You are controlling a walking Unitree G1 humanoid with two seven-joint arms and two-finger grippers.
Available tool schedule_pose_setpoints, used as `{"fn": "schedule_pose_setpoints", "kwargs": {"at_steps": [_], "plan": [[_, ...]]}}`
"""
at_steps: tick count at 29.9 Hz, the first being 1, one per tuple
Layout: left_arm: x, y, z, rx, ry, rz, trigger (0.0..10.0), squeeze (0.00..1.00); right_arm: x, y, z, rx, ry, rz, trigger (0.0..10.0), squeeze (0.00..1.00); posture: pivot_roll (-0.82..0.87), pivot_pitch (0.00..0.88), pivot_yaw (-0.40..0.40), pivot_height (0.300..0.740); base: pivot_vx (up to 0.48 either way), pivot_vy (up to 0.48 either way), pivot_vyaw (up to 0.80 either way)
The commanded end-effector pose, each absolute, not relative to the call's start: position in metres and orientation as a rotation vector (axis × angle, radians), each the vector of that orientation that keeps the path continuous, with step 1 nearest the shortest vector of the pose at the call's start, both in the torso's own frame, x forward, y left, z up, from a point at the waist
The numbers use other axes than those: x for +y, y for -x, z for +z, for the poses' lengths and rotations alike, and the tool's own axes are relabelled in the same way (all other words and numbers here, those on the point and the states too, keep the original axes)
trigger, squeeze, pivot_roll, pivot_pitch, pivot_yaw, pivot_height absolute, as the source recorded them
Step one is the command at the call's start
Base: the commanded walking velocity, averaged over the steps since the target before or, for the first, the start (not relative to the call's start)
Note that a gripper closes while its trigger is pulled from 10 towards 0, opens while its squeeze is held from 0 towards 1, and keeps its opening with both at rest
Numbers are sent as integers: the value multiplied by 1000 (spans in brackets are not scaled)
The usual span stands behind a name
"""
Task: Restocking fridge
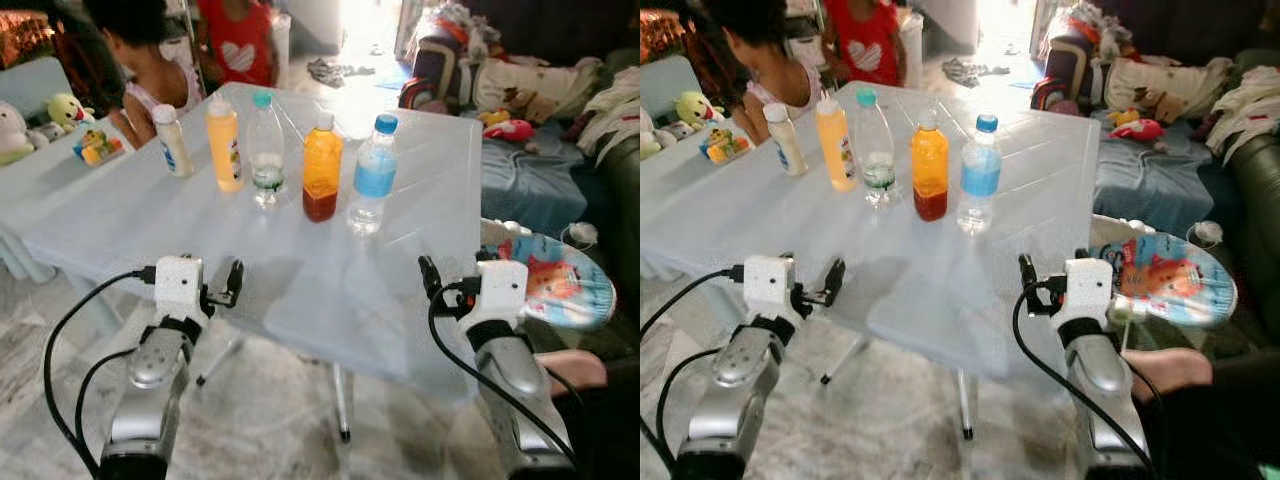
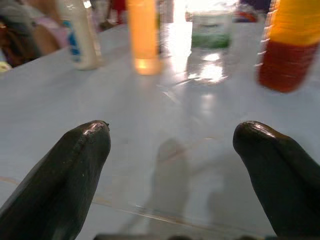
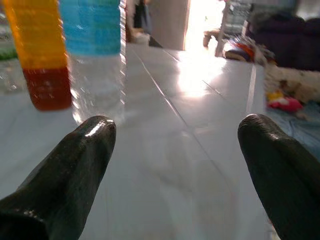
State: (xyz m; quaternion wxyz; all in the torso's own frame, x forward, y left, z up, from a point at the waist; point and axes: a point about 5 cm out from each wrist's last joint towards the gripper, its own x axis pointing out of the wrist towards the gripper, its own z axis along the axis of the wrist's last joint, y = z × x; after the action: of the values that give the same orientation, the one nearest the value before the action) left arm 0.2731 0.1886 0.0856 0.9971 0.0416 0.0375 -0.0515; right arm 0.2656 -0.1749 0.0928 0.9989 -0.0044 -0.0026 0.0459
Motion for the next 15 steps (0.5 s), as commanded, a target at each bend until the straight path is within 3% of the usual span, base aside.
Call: {"fn": "schedule_pose_setpoints", "kwargs": {"at_steps": [1,5,15], "plan": [[192,-273,86,73,-85,-89,10000,0,-167,-268,98,-28,2,121,10000,0,-9,20,-33,740,0,0,594],[190,-272,85,76,-92,-97,10000,0,-165,-272,104,-52,-2,137,10000,0,-9,24,-32,740,0,0,488],[193,-270,87,69,-108,-94,10000,0,-171,-289,141,-193,114,148,10000,0,-1,37,-21,740,0,0,0]]}}
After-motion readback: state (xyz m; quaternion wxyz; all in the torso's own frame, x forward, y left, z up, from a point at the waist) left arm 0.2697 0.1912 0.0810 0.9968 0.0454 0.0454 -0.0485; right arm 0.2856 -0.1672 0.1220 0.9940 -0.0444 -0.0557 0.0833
